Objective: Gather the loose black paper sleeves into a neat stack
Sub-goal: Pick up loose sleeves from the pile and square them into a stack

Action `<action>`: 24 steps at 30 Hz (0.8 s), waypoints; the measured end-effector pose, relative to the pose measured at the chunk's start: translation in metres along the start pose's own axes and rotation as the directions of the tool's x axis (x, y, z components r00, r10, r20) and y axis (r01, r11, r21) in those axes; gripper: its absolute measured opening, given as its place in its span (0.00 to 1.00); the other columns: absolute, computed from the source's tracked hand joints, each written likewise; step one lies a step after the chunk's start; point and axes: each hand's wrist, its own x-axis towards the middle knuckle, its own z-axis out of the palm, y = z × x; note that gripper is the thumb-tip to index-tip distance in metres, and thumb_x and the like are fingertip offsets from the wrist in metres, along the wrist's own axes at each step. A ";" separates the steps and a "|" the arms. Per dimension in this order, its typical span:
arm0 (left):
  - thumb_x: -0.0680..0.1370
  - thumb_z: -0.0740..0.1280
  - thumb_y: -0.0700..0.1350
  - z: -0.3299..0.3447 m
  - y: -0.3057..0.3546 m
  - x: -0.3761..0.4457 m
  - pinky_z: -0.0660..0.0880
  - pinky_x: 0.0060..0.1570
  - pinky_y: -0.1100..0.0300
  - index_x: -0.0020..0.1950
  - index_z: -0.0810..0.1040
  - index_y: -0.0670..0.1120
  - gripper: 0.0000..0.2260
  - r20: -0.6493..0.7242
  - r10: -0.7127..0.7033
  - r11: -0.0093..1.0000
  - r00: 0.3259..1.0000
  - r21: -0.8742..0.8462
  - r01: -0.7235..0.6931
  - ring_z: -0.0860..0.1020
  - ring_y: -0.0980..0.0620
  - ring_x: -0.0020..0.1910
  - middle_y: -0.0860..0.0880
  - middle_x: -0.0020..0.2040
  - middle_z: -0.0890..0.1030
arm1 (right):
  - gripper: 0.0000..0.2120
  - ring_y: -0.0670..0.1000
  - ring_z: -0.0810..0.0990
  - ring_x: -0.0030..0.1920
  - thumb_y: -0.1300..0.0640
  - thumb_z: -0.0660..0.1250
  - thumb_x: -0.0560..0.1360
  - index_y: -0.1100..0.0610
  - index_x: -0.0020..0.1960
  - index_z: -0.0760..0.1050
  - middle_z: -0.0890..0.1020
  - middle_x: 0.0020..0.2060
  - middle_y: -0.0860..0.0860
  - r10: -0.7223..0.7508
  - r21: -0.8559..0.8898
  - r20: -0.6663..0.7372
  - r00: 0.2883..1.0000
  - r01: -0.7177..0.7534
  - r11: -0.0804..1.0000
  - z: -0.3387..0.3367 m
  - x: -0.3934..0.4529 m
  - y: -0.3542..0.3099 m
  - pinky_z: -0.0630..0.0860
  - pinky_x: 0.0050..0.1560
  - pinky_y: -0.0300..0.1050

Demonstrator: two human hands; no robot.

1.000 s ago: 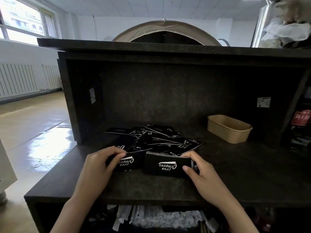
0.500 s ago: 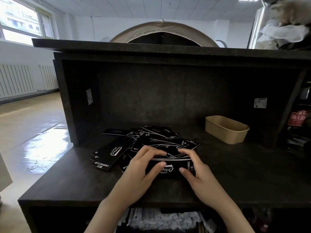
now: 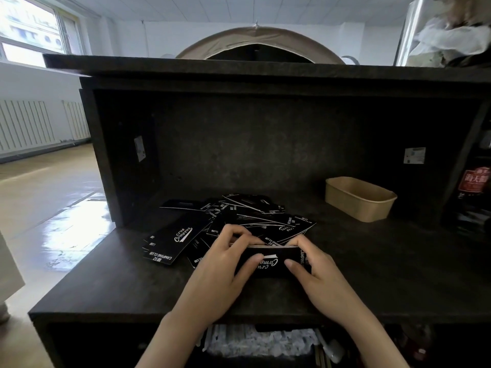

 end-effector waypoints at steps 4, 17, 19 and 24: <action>0.80 0.55 0.59 -0.011 -0.009 -0.001 0.66 0.55 0.76 0.56 0.78 0.54 0.16 -0.203 -0.158 0.983 0.966 -0.124 0.135 0.75 0.62 0.56 0.61 0.54 0.72 | 0.05 0.43 0.80 0.50 0.58 0.62 0.80 0.48 0.50 0.73 0.81 0.47 0.45 0.005 0.007 0.013 1.000 -0.005 1.000 0.000 -0.001 -0.001 0.75 0.50 0.41; 0.77 0.67 0.53 -0.037 -0.051 -0.021 0.66 0.63 0.46 0.65 0.72 0.52 0.17 -0.282 -0.664 0.619 0.692 0.313 0.721 0.73 0.40 0.61 0.44 0.60 0.77 | 0.06 0.36 0.79 0.41 0.58 0.62 0.80 0.48 0.51 0.73 0.82 0.47 0.45 0.023 -0.005 -0.008 1.000 -0.023 1.000 0.000 -0.002 -0.006 0.72 0.41 0.30; 0.78 0.64 0.53 -0.036 -0.051 -0.022 0.65 0.63 0.47 0.63 0.73 0.53 0.14 -0.299 -0.634 0.628 0.713 0.339 0.701 0.75 0.41 0.60 0.46 0.58 0.79 | 0.06 0.37 0.80 0.44 0.58 0.62 0.80 0.47 0.51 0.73 0.82 0.48 0.45 0.021 -0.003 -0.007 1.000 -0.021 1.000 0.000 -0.002 -0.005 0.72 0.43 0.32; 0.81 0.59 0.48 -0.033 -0.049 -0.025 0.66 0.58 0.47 0.57 0.77 0.49 0.09 -0.468 -0.549 0.680 0.692 0.231 0.696 0.80 0.40 0.50 0.45 0.49 0.82 | 0.07 0.39 0.80 0.51 0.58 0.63 0.79 0.46 0.51 0.74 0.82 0.49 0.43 0.016 -0.006 -0.006 1.000 -0.016 1.000 -0.001 -0.002 -0.004 0.76 0.50 0.36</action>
